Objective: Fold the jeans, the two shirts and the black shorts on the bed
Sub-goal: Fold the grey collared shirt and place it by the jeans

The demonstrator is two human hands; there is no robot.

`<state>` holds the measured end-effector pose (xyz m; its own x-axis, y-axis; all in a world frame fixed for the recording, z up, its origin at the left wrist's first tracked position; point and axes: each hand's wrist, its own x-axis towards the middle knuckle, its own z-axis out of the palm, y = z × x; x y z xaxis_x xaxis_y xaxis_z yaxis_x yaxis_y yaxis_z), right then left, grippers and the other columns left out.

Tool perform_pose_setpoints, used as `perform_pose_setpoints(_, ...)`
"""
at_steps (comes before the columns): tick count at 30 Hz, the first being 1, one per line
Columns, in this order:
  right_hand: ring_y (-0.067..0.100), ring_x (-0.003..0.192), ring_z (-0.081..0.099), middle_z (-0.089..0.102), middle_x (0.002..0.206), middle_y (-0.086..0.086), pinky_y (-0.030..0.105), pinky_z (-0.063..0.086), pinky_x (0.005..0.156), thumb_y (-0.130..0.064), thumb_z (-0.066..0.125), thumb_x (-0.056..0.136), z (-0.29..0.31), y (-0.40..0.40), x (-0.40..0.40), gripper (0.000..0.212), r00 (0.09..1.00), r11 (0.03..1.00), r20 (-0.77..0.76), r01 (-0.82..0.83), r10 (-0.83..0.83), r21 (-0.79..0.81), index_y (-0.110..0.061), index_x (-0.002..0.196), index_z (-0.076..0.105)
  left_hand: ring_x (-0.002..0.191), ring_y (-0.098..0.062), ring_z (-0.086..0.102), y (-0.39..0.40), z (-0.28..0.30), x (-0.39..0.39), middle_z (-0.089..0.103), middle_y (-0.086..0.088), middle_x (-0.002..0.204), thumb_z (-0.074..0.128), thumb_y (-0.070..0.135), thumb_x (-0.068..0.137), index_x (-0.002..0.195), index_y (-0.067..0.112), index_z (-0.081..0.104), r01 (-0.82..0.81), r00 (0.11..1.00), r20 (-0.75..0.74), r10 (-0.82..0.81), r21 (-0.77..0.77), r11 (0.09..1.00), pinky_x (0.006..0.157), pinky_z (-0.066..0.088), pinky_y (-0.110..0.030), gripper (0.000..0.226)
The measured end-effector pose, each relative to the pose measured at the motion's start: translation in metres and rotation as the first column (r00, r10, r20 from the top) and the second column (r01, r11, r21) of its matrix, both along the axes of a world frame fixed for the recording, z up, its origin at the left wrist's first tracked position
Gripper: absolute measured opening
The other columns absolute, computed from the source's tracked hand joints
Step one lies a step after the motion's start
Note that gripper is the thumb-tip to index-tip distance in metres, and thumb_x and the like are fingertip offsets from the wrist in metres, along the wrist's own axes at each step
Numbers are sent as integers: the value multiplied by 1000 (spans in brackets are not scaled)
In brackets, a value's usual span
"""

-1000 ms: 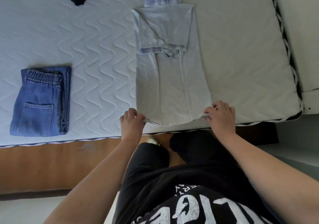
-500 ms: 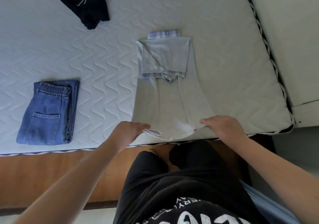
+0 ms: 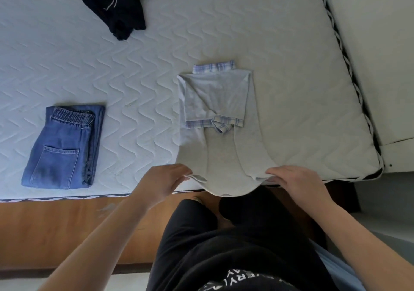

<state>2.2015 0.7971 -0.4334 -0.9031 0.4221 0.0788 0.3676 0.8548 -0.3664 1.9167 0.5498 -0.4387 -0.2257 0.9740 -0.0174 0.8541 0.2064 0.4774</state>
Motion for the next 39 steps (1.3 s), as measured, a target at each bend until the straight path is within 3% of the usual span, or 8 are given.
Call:
perform_pose_setpoints(6,6,77,67,74,89,-10,15,49,67,-56,35,96,2,51,-57,57,997,992,-54,-64,58,-108,-18,96,77,102,-1,62,54,5,-55,68,23,114,15,74,89,120,36,67,-1,992,123,25,-193,981,80,34,-6,71)
perform_pose_setpoints(9,5,92,61,74,93,-13,10,41,72,-64,27,96,5,85,-84,65,1000,972,-9,-24,23,-233,-21,104,76,108,0,61,84,11,-85,67,23,119,43,47,100,124,36,65,23,991,131,11,-255,967,84,34,-4,34)
perform_pose_setpoints(12,3,83,65,74,94,-14,15,44,70,-58,43,93,16,117,-110,50,999,953,47,20,-6,-301,-22,108,75,111,-3,60,116,23,-111,65,21,122,50,30,102,126,33,64,2,988,143,55,-369,930,88,39,-12,29)
perform_pose_setpoints(15,8,72,61,70,83,-14,15,39,64,-32,64,91,24,147,-137,20,986,945,167,68,-15,-319,-22,107,72,108,-9,60,149,31,-134,64,18,112,47,28,103,123,28,63,-13,984,155,90,-440,898,86,41,-21,26)
perform_pose_setpoints(22,10,69,51,64,72,-8,14,35,58,-23,68,90,-5,212,-211,8,979,942,202,71,-4,-327,-18,97,69,113,-10,57,216,2,-194,63,14,124,47,23,103,127,27,61,-75,976,145,160,-465,882,94,41,-26,28)
perform_pose_setpoints(27,0,74,54,63,80,-9,12,38,68,-17,72,87,-47,251,-255,12,978,921,207,111,-33,-373,-12,97,71,110,-15,59,253,-34,-241,65,7,121,47,19,103,127,27,60,-74,968,172,185,-507,859,93,44,-32,29)
perform_pose_setpoints(32,18,75,60,66,84,-1,19,40,69,-14,76,83,-72,287,-296,17,971,918,222,169,-92,-359,-9,98,73,94,-19,58,291,-66,-280,66,-1,112,48,22,103,126,23,58,-63,977,139,161,-529,846,79,42,-31,26)
perform_pose_setpoints(39,17,89,64,71,99,0,21,42,75,-16,74,86,-114,318,-340,22,957,891,265,218,-116,-398,-13,107,73,105,-17,58,325,-108,-324,65,5,118,47,23,103,127,33,58,-36,974,163,156,-571,820,87,45,-32,28)
